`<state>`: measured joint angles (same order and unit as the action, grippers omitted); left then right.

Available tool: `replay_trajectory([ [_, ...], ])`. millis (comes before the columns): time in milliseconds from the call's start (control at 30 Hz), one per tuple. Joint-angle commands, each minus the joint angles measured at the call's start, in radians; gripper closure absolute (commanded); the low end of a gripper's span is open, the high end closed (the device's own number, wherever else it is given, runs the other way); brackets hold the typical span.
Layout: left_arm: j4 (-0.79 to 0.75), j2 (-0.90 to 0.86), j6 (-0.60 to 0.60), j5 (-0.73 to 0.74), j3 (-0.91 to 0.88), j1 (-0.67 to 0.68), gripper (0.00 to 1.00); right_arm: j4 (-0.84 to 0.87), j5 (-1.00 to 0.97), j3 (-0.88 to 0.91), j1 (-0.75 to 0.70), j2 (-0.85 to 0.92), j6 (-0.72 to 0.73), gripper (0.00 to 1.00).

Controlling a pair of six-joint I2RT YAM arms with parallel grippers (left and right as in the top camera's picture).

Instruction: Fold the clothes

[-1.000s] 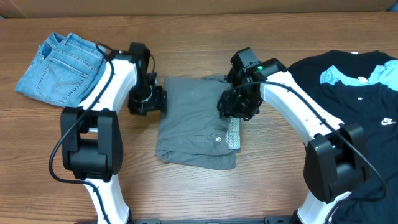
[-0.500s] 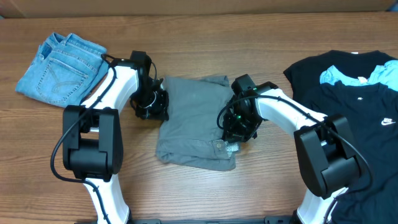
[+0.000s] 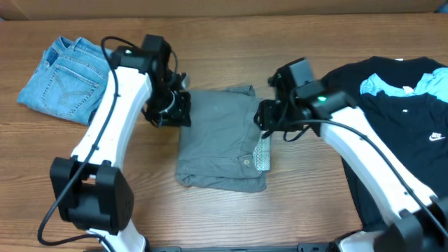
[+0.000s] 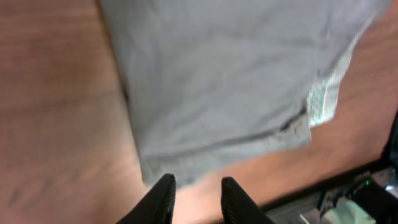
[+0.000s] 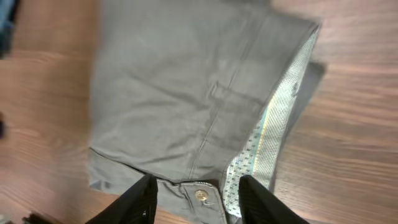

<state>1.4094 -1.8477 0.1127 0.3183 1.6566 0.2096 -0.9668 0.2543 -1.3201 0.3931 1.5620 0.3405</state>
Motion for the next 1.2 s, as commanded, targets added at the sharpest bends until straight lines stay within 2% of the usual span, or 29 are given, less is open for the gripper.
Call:
replay_trajectory([
  [0,0.001,-0.008,0.069,-0.001,-0.077,0.069,0.72,-0.013,-0.033,-0.011,-0.048,-0.023,0.013,0.53],
  [167,-0.087,-0.009,0.187,-0.014,-0.317,0.191,0.65,-0.038,-0.032,-0.011,-0.117,-0.023,0.013,0.52],
  [333,-0.283,-0.009,0.314,-0.015,-0.53,0.203,0.63,-0.052,-0.028,-0.011,-0.173,-0.023,0.013,0.52],
  [467,-0.449,-0.012,0.347,-0.043,-0.63,0.145,0.71,-0.052,-0.011,-0.011,-0.193,-0.023,0.013,0.52],
  [567,-0.599,-0.017,0.369,-0.119,-0.633,0.023,0.86,-0.037,0.021,-0.011,-0.194,-0.023,0.012,0.52],
  [600,-0.624,-0.017,0.363,-0.125,-0.629,0.002,0.87,-0.034,0.035,-0.011,-0.194,-0.023,0.011,0.52],
  [700,-0.724,-0.017,0.354,-0.113,-0.578,-0.097,0.77,-0.008,0.115,-0.01,-0.185,-0.023,-0.031,0.52],
  [833,-0.708,-0.016,0.291,-0.049,-0.443,-0.155,0.65,0.041,0.13,-0.01,-0.151,-0.023,-0.047,0.48],
  [933,-0.559,-0.016,0.216,-0.066,-0.274,-0.159,0.49,0.103,0.129,-0.01,-0.103,-0.007,-0.06,0.48],
  [1033,-0.426,-0.016,0.197,-0.067,-0.172,-0.157,0.43,0.163,0.129,-0.009,-0.074,0.024,-0.06,0.48],
  [1100,-0.348,-0.016,0.198,-0.056,-0.131,-0.157,0.34,0.207,0.129,-0.009,-0.059,0.06,-0.06,0.48],
  [1133,-0.302,-0.016,0.201,-0.046,-0.123,-0.156,0.22,0.246,0.129,-0.009,-0.048,0.101,-0.06,0.49],
  [1167,-0.282,-0.017,0.201,-0.032,-0.126,-0.156,0.16,0.274,0.129,-0.009,-0.043,0.135,-0.059,0.49],
])
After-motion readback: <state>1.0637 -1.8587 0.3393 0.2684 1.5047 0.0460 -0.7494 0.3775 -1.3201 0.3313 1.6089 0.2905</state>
